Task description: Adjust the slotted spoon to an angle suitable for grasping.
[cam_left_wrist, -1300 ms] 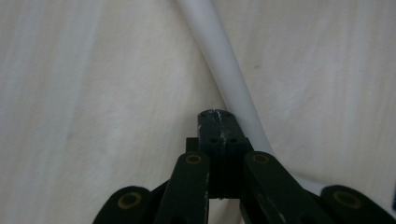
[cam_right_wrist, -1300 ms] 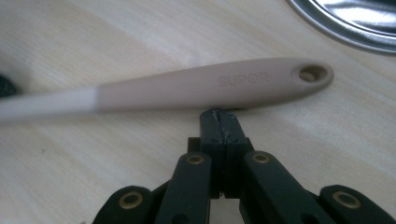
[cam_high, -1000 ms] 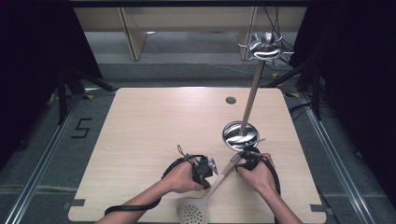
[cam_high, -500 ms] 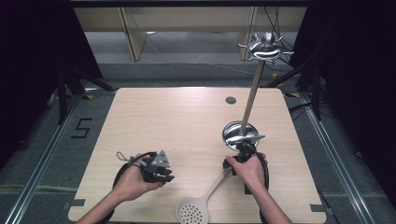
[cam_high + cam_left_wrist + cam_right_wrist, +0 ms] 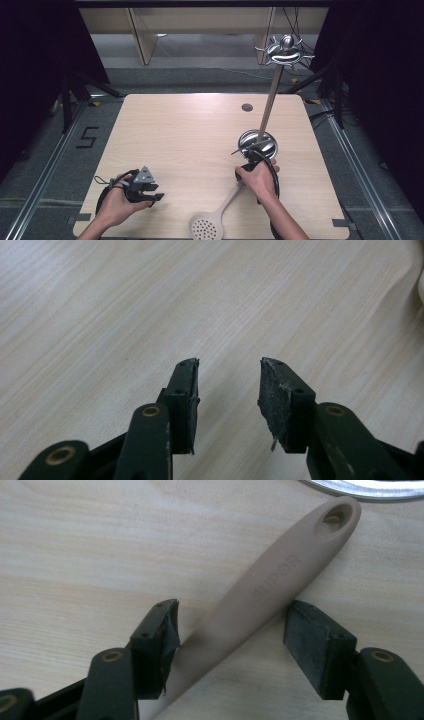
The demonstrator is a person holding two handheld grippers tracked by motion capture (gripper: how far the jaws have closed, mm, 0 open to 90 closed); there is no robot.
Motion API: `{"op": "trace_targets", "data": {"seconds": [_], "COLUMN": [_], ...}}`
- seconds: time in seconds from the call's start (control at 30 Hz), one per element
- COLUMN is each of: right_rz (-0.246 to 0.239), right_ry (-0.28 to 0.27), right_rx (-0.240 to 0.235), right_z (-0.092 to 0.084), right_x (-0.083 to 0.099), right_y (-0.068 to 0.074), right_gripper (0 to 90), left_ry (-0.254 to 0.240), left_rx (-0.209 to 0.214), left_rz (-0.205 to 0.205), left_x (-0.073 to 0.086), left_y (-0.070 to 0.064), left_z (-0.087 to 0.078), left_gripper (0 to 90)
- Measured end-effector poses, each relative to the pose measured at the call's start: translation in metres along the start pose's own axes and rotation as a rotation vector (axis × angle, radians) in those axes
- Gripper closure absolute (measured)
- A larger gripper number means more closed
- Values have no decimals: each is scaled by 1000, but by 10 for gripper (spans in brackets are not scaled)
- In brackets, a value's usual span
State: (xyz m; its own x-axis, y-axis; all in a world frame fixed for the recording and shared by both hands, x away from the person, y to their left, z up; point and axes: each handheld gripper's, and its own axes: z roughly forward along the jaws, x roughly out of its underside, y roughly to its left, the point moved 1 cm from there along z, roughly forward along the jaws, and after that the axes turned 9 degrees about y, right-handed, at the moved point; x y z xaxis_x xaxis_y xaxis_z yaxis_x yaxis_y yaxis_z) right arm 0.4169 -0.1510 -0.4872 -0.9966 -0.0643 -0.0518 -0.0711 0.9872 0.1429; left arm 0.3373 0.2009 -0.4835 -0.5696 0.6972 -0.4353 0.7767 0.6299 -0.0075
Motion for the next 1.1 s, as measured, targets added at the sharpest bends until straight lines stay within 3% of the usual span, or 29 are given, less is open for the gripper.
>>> {"op": "trace_targets", "data": {"seconds": [0.07, 0.27, 0.3, 0.43, 0.47, 0.5, 0.53, 0.57, 0.63, 0.7, 0.73, 0.8, 0.83, 0.87, 0.93, 0.97, 1.1], "right_rz": [16, 0, -16, -30, -30, -67, -32, -44, -51, -90, -77, -124, -139, -142, -155, -163, -188], "right_ry": [24, 35, 47, 62, 62, 63, 71, 69, 82, 80, 92, 101, 120, 116, 138, 127, 121], "right_rx": [26, 71, 83, 102, 102, 94, 90, 96, 87, 90, 83, 76, 50, 75, 63, 91, 98], "right_z": [0, 1, 1, -1, -1, -1, -2, -2, -3, -2, -3, -4, -4, -4, -5, -5, -5], "right_x": [0, -1, -2, -2, -2, -3, -3, -4, -5, -6, -6, -6, -7, -6, -6, -6, -6], "right_y": [7, 14, 13, 12, 12, 8, 9, 7, 6, 3, 4, 0, -1, 1, 0, 0, -3], "right_gripper": [396, 408, 417, 499, 499, 533, 543, 557, 580, 601, 613, 639, 656, 674, 687, 693, 707], "left_ry": [-3, 1, 4, -1, -1, -2, -5, -3, -4, -4, -2, -5, -6, -7, -9, -10, -12], "left_rx": [14, 9, 19, 6, 6, 12, 17, 0, 10, 19, 23, 24, 24, 24, 24, 23, 8], "left_rz": [6, 35, 18, 17, 17, 21, 21, 39, 30, 24, 27, 25, 25, 25, 26, 27, 39], "left_x": [-1, -1, -1, -2, -2, -2, -2, -3, -3, -3, -3, -3, -3, -3, -3, -3, -3], "left_y": [-1, -4, -4, -4, -4, -4, -5, -4, -6, -6, -6, -6, -6, -6, -7, -7, -7], "left_z": [1, 2, 3, 2, 2, 3, 2, 2, 3, 3, 3, 3, 3, 3, 3, 3, 4], "left_gripper": [589, 593, 594, 598, 599, 600, 601, 602, 603, 604, 604, 604, 604, 605, 606, 606, 606]}}
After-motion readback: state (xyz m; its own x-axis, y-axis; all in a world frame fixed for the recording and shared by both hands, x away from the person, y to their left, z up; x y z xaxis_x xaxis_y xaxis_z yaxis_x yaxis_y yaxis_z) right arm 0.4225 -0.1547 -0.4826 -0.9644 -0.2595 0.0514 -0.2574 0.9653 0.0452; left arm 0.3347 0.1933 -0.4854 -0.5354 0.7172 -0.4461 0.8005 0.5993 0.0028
